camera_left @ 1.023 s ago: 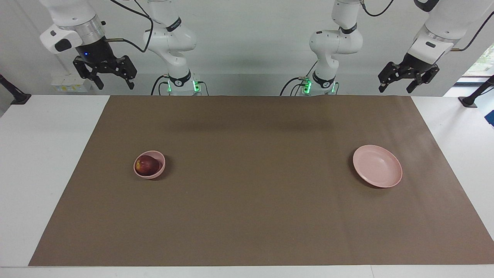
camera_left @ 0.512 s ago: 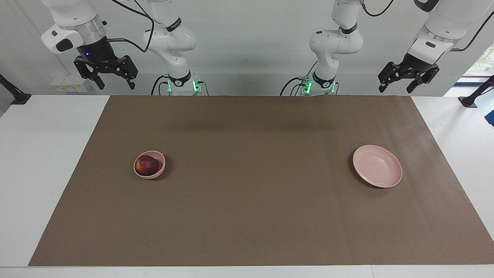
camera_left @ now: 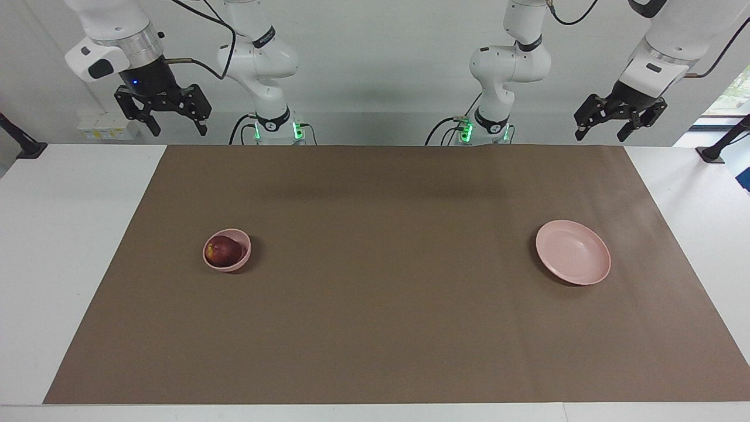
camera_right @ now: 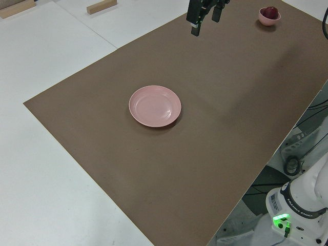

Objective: Move apple from plate to bowl

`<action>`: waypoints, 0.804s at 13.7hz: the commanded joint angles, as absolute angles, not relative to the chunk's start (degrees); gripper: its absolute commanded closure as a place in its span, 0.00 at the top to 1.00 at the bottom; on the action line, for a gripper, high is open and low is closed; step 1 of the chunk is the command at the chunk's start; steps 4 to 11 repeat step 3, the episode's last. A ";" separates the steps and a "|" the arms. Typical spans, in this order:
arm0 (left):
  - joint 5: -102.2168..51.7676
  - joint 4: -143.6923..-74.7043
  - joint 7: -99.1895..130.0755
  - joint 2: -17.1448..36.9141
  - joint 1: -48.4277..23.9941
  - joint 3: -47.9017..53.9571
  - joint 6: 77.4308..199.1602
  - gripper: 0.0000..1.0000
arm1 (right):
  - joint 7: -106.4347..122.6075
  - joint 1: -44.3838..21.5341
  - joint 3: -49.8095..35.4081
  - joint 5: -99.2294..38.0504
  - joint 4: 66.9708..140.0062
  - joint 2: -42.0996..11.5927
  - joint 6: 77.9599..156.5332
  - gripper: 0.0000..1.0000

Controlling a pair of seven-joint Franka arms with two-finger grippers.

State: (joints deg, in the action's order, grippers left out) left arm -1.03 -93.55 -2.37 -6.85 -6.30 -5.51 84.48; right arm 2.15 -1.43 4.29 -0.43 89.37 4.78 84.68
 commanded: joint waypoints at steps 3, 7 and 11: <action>-0.18 -93.87 -2.37 -7.56 -6.06 -5.36 83.94 1.00 | 1.93 -1.58 4.04 -0.18 90.09 5.36 84.29 1.00; -0.18 -93.87 -2.37 -7.56 -6.06 -5.36 83.94 1.00 | 1.93 -1.58 4.04 -0.18 90.09 5.36 84.29 1.00; -0.18 -93.87 -2.37 -7.56 -6.06 -5.36 83.94 1.00 | 1.93 -1.58 4.04 -0.18 90.09 5.36 84.29 1.00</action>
